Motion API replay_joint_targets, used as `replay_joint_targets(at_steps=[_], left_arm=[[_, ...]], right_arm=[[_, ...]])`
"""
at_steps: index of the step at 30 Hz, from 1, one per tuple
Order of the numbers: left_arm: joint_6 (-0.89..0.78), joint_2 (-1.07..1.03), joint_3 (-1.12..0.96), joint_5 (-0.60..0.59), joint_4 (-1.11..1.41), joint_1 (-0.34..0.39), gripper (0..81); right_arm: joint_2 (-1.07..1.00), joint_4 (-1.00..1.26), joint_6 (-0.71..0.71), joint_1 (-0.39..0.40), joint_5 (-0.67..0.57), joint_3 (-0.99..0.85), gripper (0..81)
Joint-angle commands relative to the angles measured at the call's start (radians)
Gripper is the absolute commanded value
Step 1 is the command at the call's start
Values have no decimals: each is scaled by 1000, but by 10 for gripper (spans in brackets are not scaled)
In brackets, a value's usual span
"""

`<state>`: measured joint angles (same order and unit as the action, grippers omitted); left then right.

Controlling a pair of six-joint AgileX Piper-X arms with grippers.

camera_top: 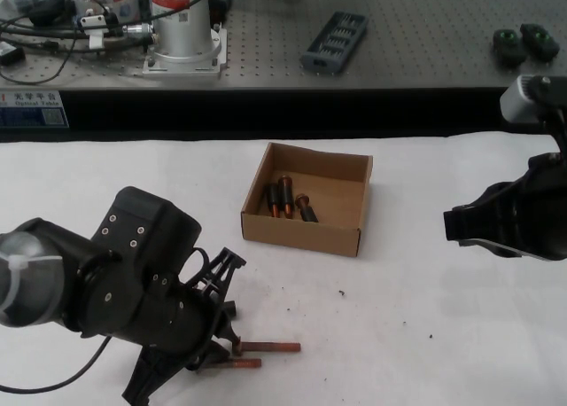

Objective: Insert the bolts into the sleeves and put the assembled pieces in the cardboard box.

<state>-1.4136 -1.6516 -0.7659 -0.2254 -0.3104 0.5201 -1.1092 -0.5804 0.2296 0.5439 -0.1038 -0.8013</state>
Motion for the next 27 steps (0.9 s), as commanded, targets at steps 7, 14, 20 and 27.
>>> replay_joint_targets(at_steps=[7,14,20,27], left_arm=[[-8,-11,-1,11,79,3,125],[-46,-45,-1,-45,156,7,125],[-126,-83,-1,-50,244,52,125],[-190,-119,-1,-50,362,77,125]], right_arm=[[14,12,2,-6,-10,-2,25],[14,12,2,-6,-10,-2,25],[14,8,2,-6,-10,-2,25],[14,-10,2,-6,-10,-2,25]])
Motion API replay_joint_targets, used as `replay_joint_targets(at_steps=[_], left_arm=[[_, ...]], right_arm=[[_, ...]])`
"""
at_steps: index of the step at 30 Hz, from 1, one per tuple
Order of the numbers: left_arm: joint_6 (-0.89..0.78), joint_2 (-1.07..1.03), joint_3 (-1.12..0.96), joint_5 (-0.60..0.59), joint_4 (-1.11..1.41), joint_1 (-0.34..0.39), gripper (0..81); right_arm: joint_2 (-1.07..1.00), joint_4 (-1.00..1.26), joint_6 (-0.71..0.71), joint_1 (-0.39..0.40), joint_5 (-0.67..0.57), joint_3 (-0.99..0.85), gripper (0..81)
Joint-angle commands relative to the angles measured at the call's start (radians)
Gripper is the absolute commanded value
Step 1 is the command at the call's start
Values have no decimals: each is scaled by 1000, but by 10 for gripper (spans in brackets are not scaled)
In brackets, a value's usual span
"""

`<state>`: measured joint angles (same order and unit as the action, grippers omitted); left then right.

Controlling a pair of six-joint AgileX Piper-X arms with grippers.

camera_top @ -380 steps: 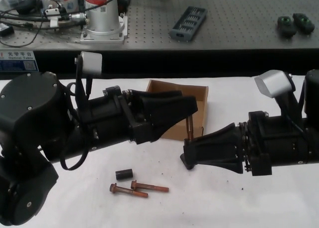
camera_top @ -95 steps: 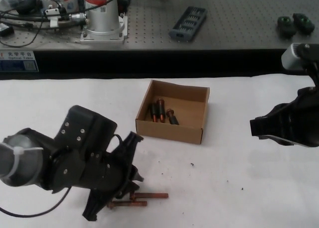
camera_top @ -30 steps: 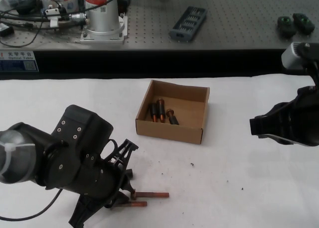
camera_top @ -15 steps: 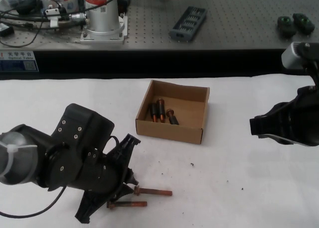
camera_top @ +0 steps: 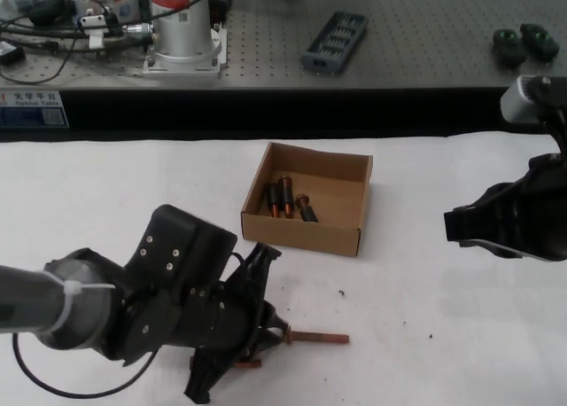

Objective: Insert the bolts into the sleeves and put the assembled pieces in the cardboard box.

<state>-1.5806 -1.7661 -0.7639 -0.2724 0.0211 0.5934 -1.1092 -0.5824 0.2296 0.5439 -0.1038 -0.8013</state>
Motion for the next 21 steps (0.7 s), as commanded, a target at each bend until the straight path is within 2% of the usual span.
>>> replay_joint_targets(at_steps=[1,12,21], left_arm=[[-31,-5,-3,-3,38,3,125],[-49,-5,-3,110,200,3,125],[-158,2,-3,-85,247,14,125]], right_arm=[[14,-11,2,-6,-7,-2,25],[14,-26,-6,-6,0,-2,25],[14,-26,-6,-6,0,-2,25]])
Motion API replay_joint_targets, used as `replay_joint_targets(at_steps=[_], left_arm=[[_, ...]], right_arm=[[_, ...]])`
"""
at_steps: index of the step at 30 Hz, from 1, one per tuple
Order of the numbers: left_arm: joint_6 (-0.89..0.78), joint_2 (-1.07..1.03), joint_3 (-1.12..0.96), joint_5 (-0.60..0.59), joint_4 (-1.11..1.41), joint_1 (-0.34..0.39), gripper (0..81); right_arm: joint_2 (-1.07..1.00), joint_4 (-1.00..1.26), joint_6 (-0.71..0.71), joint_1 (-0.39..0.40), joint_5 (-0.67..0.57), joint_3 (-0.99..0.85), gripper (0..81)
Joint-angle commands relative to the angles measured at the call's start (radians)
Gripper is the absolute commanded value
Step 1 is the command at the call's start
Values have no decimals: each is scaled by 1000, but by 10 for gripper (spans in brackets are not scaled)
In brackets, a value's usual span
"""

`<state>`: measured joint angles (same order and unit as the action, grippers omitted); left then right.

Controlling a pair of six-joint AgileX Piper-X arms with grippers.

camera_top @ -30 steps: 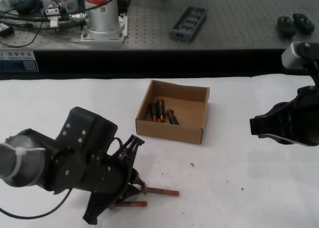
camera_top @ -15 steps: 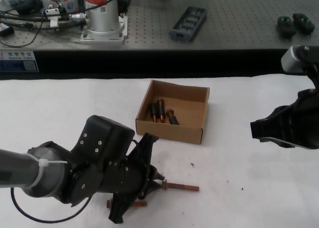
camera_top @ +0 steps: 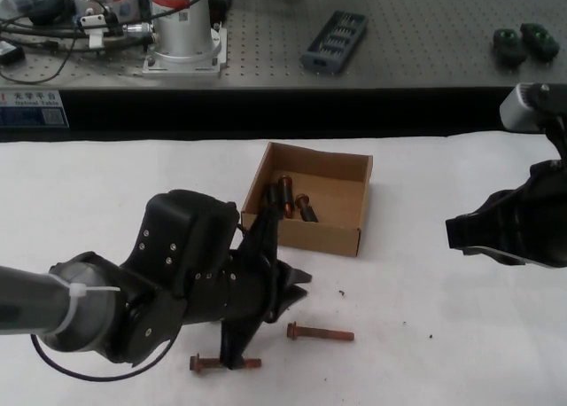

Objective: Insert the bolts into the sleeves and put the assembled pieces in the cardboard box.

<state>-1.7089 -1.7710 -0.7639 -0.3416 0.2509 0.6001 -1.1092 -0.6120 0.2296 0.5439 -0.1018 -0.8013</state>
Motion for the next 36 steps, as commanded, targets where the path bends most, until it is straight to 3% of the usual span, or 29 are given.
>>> replay_joint_targets(at_steps=[1,6,14,24,31,36], left_arm=[[-30,7,-3,-32,12,9,125],[-42,15,-3,-98,-79,8,125],[72,49,-3,-69,-314,8,125],[70,49,-3,28,-317,8,124],[70,49,-3,55,-299,14,23],[31,19,-3,32,-176,43,24]], right_arm=[[14,4,-6,-6,0,-2,25],[14,4,-6,-6,5,-2,25],[14,4,-47,-6,24,-2,25],[14,4,-51,-6,24,-2,25],[14,4,-51,-6,24,-2,25],[14,4,-51,-6,24,-2,25]])
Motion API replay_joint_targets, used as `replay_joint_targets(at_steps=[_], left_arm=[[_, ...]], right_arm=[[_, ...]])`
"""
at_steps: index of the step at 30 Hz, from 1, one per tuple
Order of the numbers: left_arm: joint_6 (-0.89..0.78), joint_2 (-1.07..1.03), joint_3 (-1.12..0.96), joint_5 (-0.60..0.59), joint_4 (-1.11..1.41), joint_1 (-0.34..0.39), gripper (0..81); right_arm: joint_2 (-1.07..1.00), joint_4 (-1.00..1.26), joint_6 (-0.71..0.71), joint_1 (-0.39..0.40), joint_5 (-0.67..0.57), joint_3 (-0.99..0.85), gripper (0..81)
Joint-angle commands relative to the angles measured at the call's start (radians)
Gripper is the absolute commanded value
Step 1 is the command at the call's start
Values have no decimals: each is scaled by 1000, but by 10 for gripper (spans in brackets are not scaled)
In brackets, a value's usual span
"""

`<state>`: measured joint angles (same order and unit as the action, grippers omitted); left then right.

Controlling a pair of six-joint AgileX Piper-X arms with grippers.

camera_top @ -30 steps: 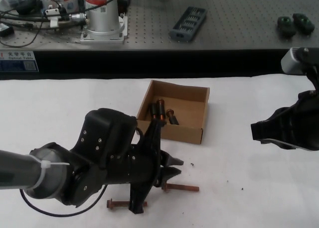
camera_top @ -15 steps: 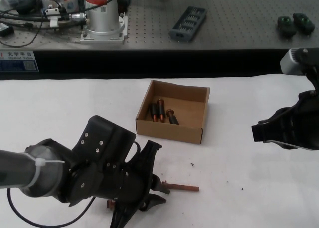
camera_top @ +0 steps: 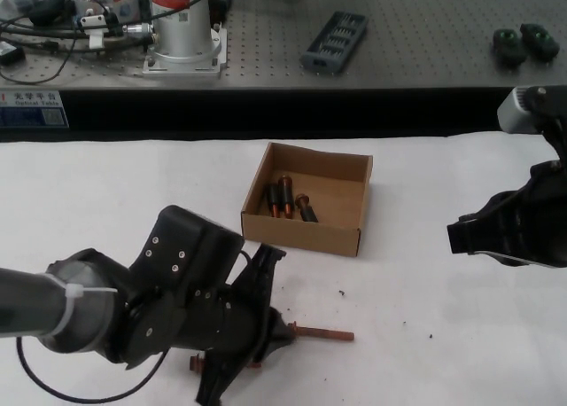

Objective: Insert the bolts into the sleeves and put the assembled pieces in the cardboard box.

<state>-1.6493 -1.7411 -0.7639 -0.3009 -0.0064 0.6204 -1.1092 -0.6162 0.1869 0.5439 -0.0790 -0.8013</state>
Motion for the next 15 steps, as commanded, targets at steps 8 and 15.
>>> replay_joint_targets(at_steps=[8,15], left_arm=[[-73,-43,-5,-15,99,49,24],[-73,-43,-5,38,99,49,24]], right_arm=[[14,-8,-8,-6,1,-2,25],[14,-29,-8,-6,1,-2,25]])
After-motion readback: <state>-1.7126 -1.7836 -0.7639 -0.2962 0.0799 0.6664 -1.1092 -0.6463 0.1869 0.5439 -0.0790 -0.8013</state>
